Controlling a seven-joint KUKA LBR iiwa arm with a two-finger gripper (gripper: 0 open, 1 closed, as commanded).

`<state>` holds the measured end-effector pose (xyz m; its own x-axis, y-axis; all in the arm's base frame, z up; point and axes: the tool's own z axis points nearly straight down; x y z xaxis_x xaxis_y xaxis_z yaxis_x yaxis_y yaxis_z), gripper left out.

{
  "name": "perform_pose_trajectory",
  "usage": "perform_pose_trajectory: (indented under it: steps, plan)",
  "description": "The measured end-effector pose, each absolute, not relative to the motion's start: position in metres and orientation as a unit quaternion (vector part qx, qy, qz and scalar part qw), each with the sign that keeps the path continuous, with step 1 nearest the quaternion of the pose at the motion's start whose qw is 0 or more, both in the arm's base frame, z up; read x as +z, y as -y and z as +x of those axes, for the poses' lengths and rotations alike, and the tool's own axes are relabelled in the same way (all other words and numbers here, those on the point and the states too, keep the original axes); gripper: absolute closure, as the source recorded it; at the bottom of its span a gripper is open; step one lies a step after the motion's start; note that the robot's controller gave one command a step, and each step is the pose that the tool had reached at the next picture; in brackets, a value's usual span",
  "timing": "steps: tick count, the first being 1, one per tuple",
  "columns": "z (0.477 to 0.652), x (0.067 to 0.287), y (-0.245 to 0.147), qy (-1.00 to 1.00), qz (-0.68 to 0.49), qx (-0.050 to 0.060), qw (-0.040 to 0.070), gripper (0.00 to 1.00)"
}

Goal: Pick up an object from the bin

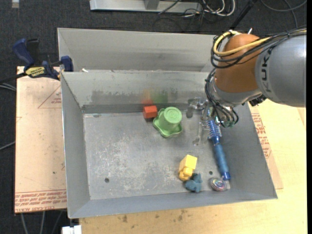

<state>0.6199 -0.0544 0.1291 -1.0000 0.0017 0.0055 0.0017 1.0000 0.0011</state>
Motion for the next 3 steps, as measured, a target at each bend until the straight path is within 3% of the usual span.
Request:
perform_pose_trajectory:
  steps: [1, 2, 3]
  plan:
    - [0.566, 0.170, 0.045, 0.991, 0.137, 0.000, -0.001, 0.00]
    - [0.506, 0.067, 0.037, 0.964, 0.267, -0.002, 0.002, 0.00]
    - [0.508, 0.070, 0.037, 0.964, 0.268, 0.000, 0.000, 1.00]
